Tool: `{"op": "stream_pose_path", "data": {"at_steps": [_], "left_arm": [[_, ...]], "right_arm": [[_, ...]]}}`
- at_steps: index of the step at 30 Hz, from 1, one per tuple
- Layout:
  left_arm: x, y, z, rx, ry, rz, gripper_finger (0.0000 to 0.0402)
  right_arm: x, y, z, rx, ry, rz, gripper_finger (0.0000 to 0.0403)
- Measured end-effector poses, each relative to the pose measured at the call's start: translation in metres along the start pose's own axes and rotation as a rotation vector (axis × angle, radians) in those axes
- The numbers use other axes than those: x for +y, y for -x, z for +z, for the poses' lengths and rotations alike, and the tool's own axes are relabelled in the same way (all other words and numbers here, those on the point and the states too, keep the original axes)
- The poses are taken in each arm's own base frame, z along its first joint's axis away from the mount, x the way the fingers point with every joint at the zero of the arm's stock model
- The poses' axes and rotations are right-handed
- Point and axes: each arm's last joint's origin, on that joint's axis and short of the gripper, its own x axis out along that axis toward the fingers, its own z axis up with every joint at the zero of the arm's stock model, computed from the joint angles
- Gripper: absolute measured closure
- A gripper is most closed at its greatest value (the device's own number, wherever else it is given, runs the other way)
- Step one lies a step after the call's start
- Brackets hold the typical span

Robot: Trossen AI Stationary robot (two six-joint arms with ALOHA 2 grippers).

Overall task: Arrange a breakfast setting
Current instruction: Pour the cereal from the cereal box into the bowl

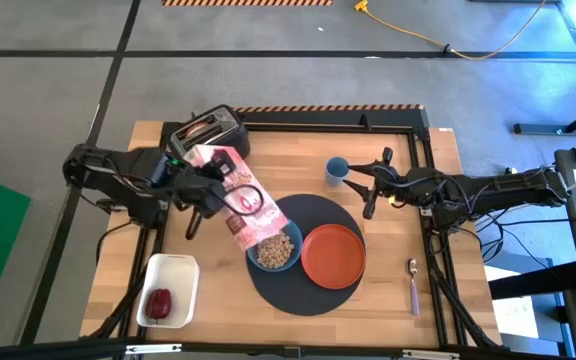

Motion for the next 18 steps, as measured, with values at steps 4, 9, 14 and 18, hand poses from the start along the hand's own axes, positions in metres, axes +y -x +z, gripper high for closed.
{"op": "stream_pose_path", "data": {"at_steps": [4,9,14,18], "left_arm": [[0.001,0.007,-0.017,-0.016,0.137,0.032,0.031],[0.007,0.017,-0.032,-0.126,0.365,0.08,0.031],[0.017,0.032,-0.05,-0.336,0.653,0.137,0.031],[0.022,0.05,-0.069,-0.533,0.872,0.201,0.031]], "right_arm": [[0.0,-0.001,0.002,-0.018,-0.013,-0.001,0.0231],[0.005,-0.007,0.01,-0.12,-0.04,0.064,0.0227],[0.007,-0.007,0.024,-0.274,-0.011,0.151,0.0207],[0.005,-0.001,0.034,-0.389,-0.004,0.174,0.0175]]}}
